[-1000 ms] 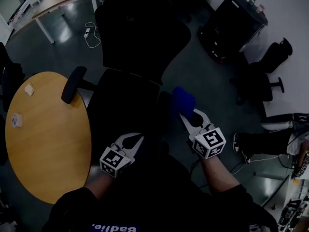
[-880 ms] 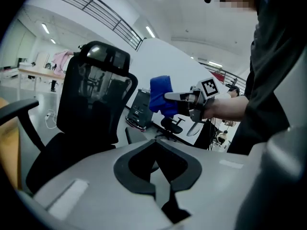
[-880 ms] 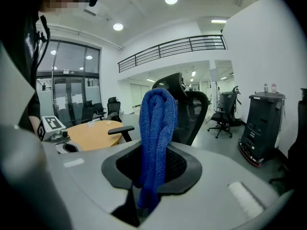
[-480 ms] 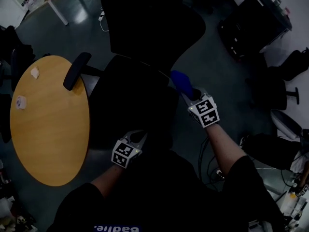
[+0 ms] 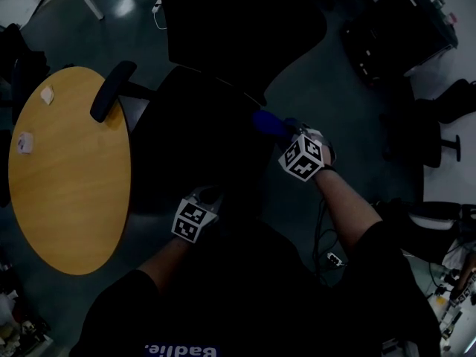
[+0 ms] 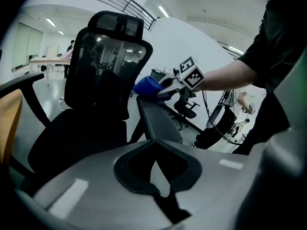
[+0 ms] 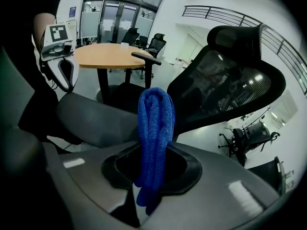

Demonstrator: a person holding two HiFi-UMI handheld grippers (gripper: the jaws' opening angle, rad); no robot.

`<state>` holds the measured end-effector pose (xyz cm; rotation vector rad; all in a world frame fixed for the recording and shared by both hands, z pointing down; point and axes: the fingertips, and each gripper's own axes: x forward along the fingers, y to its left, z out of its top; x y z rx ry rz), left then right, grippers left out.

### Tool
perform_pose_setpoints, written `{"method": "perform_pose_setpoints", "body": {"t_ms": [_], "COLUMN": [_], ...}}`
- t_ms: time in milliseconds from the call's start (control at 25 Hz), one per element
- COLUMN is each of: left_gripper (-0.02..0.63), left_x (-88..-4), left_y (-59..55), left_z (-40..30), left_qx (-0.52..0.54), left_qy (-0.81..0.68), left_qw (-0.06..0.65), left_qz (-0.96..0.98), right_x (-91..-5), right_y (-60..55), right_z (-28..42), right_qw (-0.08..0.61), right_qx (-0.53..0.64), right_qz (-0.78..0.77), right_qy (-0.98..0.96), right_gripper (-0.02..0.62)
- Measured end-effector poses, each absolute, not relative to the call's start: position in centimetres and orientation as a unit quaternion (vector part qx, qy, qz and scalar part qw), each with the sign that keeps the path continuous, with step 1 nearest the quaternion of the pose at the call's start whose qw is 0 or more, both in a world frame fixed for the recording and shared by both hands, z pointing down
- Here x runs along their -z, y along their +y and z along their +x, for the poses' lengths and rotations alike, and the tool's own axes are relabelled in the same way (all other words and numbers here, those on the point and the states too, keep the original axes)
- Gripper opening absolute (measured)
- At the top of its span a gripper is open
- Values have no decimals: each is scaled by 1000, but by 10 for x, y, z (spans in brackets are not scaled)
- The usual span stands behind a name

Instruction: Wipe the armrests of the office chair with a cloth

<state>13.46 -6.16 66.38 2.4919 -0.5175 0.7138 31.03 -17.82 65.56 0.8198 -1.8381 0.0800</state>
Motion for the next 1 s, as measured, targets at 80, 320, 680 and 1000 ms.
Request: {"method": "perform_pose_setpoints", "body": {"t_ms": [80,320,680,1000], "left_gripper": [20,20,20,20], "left_x": [-665,-665,-666,-666], "left_y": [-62,-59,-60,-60], "left_z": [135,135,135,136], "left_qx": [-259,-261,-257,-252], "left_qy": [-187,-177,-159,-144], "left_qw": [248,244,239,235], "left_qz": [915,917,923,928], "right_x": [-655,-654,-656,-649], "right_y": [-170,-136,-69,-19], "right_z": [310,303,262,215], "right_qw": [527,485,398,310], "right_qx": [-45,-105,-234,-342], "right_qz": [353,388,413,425], "right_qy": [-772,-777,-785,-778], "right_gripper": [87,89,88,88]}}
